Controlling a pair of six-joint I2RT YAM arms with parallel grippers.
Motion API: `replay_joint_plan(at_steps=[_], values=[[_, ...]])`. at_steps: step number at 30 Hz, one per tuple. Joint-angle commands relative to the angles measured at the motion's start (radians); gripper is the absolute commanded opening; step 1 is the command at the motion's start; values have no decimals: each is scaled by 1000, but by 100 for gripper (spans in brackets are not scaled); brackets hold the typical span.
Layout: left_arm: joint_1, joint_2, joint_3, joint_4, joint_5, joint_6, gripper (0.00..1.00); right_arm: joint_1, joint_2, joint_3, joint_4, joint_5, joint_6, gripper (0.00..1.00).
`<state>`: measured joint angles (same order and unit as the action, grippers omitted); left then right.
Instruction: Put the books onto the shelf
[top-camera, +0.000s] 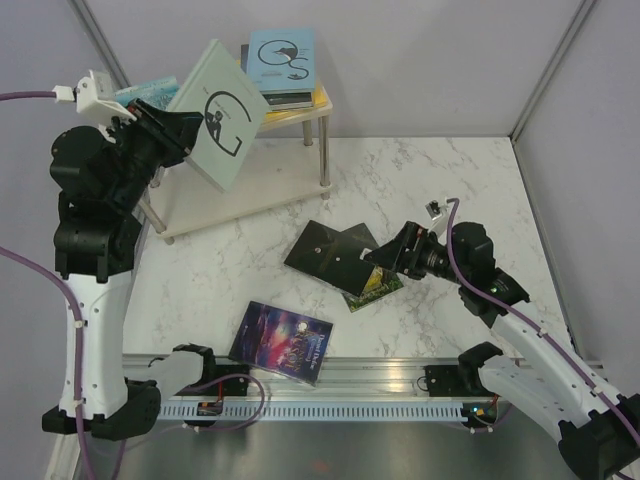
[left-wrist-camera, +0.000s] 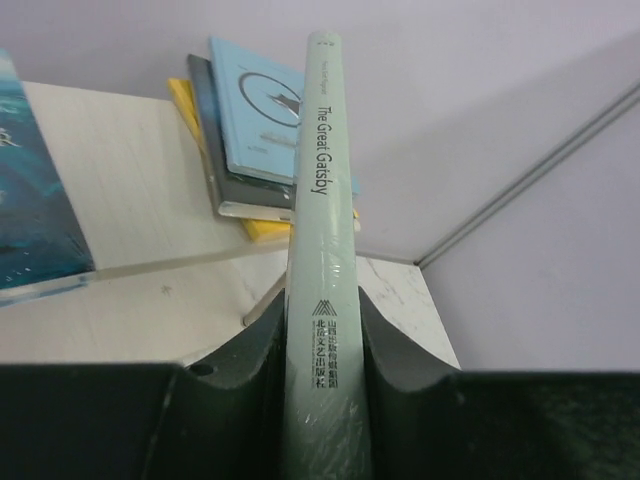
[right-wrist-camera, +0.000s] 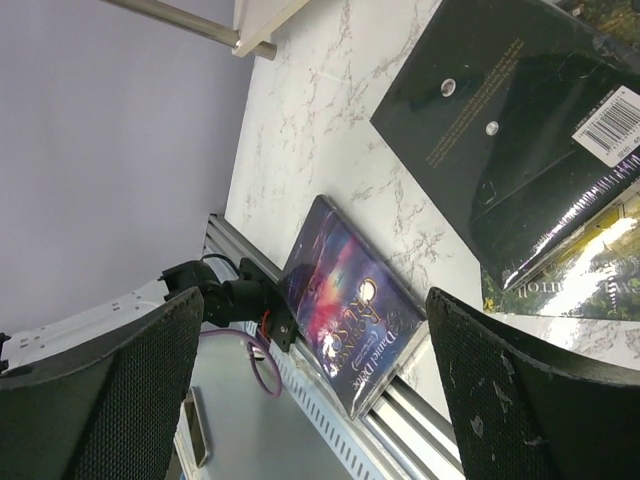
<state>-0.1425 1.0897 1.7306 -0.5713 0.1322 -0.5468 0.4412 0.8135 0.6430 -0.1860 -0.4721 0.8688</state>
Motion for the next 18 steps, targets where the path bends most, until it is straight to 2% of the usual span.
replay_joint_plan(at_steps=[1,5,10,14,18], values=[[78,-14,14,250,4,-128,2,-2,-8,-8,43,-14,-2,95],[236,-71,-144,422,-14,-247,2,-2,-11,-26,49,-14,-2,95],[394,-109,-305,504,-55,-445,2,-2,-4,-60,60,-25,-1,94],[535,-123,-420,649,7,-623,2,-2,10,-66,65,-33,-5,93],[590,-114,-520,784,26,-726,2,-2,35,-57,65,-34,-17,93]])
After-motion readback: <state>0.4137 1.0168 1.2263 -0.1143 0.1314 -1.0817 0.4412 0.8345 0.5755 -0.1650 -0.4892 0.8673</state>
